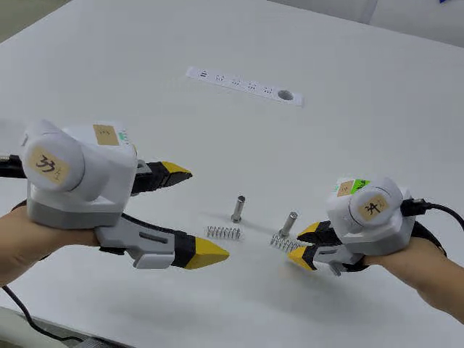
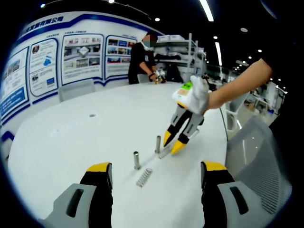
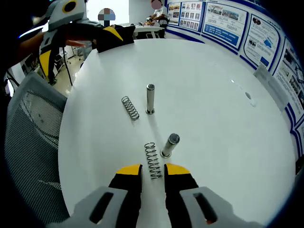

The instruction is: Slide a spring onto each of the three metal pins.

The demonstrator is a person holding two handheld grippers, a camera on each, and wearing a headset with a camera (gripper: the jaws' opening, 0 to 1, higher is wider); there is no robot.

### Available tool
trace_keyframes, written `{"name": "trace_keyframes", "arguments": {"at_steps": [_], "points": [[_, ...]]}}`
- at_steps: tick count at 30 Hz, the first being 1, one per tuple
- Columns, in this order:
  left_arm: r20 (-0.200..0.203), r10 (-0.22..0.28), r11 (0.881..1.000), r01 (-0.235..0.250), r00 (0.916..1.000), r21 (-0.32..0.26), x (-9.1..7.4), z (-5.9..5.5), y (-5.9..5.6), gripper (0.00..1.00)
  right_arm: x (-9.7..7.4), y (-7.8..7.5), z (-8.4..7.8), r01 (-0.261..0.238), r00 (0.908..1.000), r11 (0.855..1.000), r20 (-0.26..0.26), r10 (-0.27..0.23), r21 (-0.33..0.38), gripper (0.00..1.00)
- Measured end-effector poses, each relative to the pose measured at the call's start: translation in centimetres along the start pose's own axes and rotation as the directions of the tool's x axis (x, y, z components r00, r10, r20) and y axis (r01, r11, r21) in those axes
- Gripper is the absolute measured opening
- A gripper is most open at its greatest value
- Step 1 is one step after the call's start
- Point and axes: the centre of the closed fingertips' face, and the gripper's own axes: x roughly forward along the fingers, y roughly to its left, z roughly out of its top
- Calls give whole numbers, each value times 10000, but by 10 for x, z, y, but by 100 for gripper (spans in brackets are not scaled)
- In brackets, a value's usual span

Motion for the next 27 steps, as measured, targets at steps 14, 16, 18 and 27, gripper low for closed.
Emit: {"name": "trace_keyframes", "arguments": {"at_steps": [14,16,18,27], "points": [[-11,76,9999,-76,10000,-75,-3,-1,5,77,8,2,-9,-435,9985,9978,-311,451,500,16],[25,61,9999,-61,10000,-91,-3,0,4,76,7,-1,-9,-551,9983,9947,-114,563,871,15],[4,14,10000,-14,10000,-77,-1,-1,1,76,7,-6,-10,-393,9992,9921,-2,396,1188,11],[-7,-190,9997,190,9998,132,1,4,-8,75,8,2,-8,-501,9978,9987,-438,497,-80,10]]}}
